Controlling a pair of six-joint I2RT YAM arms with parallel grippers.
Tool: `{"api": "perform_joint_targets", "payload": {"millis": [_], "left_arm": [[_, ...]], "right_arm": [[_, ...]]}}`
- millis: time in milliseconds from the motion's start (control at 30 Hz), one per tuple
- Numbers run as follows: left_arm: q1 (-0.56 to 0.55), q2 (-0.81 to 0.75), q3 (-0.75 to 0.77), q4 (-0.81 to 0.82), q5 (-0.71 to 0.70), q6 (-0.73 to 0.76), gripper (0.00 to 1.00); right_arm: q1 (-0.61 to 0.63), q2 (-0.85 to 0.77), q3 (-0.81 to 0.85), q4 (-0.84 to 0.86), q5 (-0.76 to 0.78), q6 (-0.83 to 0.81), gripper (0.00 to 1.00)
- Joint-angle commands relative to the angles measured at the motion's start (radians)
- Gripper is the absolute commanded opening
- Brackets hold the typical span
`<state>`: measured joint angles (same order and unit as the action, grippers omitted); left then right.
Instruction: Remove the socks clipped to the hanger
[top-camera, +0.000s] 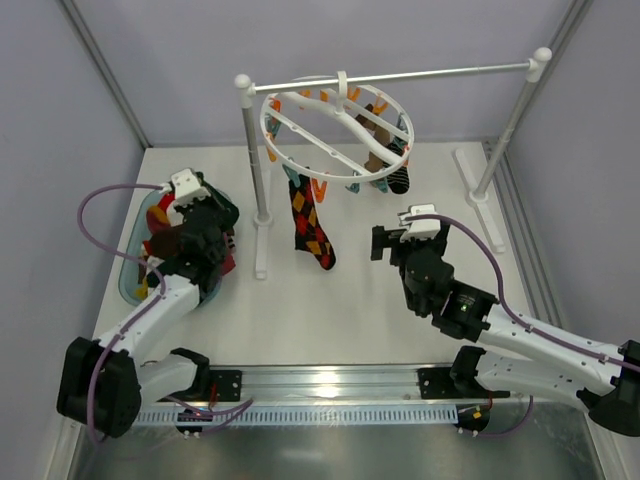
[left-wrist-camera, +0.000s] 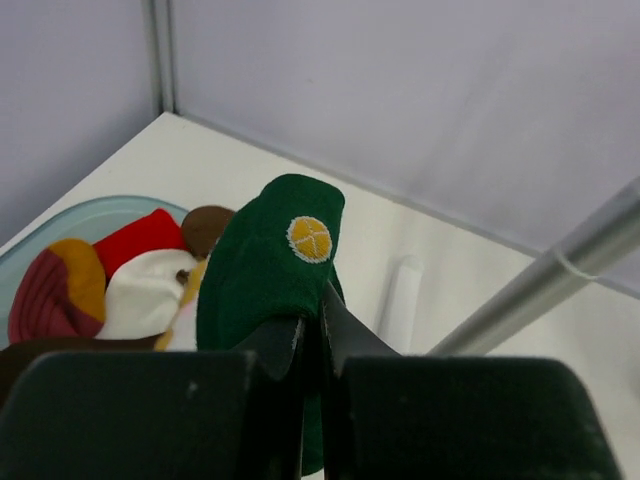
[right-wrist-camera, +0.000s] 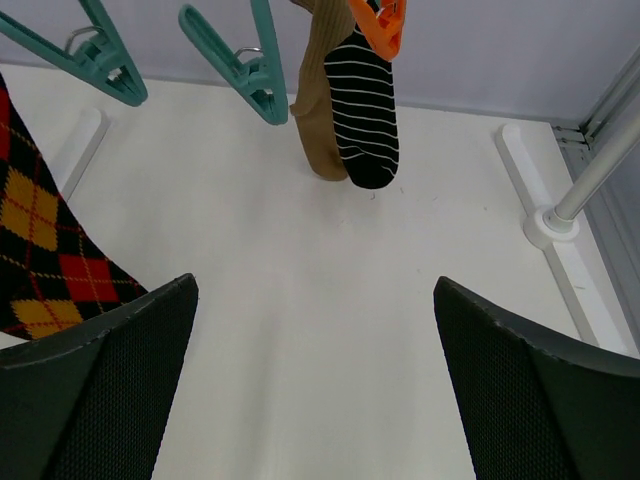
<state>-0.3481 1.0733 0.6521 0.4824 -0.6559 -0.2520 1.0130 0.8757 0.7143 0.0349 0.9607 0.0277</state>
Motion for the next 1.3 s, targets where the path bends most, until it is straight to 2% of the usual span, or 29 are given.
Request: {"api": "perform_joint_targets", "payload": {"millis": [0,100,200,433,633,667,733,800,833,867,933,1267], "left_arm": [[0.018,0.105,-0.022,0.064,-0.138,-0.053,0.00],[0.081,0.194,-0.055,0.117,-0.124,-0.131,0.00],[0.155,0.203,-0.071,0.107,-0.073,-0.231,0.00],[0.175,0.114,-0.209,0.212,-0.177,-0.299,0.00],[0.178,0.103,-0.240,0.216,-0.234,-0.331,0.01],[0.178,0.108,-0.235,0.202,-0.232,-0.334,0.09],[0.179,0.125,-0.227,0.197,-0.226,-0.337,0.12],[0.181,0.131,-0.224,0.197,-0.209,-0.336,0.31],[0.179,0.135,-0.224,0.196,-0.203,-0.336,0.47],[0.179,0.135,-0.224,0.194,-0.199,-0.340,0.80],[0.179,0.128,-0.226,0.176,-0.194,-0.348,0.99],[0.163,0.051,-0.256,0.154,-0.133,-0.348,1.00]], "right_arm": [[-0.017,-0.030,-0.012,0.042,-0.031,0.024,1.00],[-0.022,-0.032,-0.018,0.040,-0.037,0.028,1.00],[-0.028,-0.029,-0.019,0.040,-0.039,0.029,1.00],[-0.034,-0.021,-0.024,0.039,-0.042,0.035,1.00],[-0.036,-0.024,-0.030,0.037,-0.037,0.040,1.00],[-0.036,-0.027,-0.032,0.037,-0.037,0.041,1.00],[-0.036,-0.030,-0.035,0.039,-0.037,0.040,1.00],[-0.037,-0.030,-0.036,0.040,-0.037,0.041,1.00],[-0.036,-0.029,-0.036,0.039,-0.037,0.043,1.00],[-0.036,-0.029,-0.038,0.039,-0.037,0.041,1.00],[-0.037,-0.027,-0.036,0.039,-0.037,0.041,1.00],[-0.036,-0.011,-0.030,0.036,-0.037,0.044,1.00]]}}
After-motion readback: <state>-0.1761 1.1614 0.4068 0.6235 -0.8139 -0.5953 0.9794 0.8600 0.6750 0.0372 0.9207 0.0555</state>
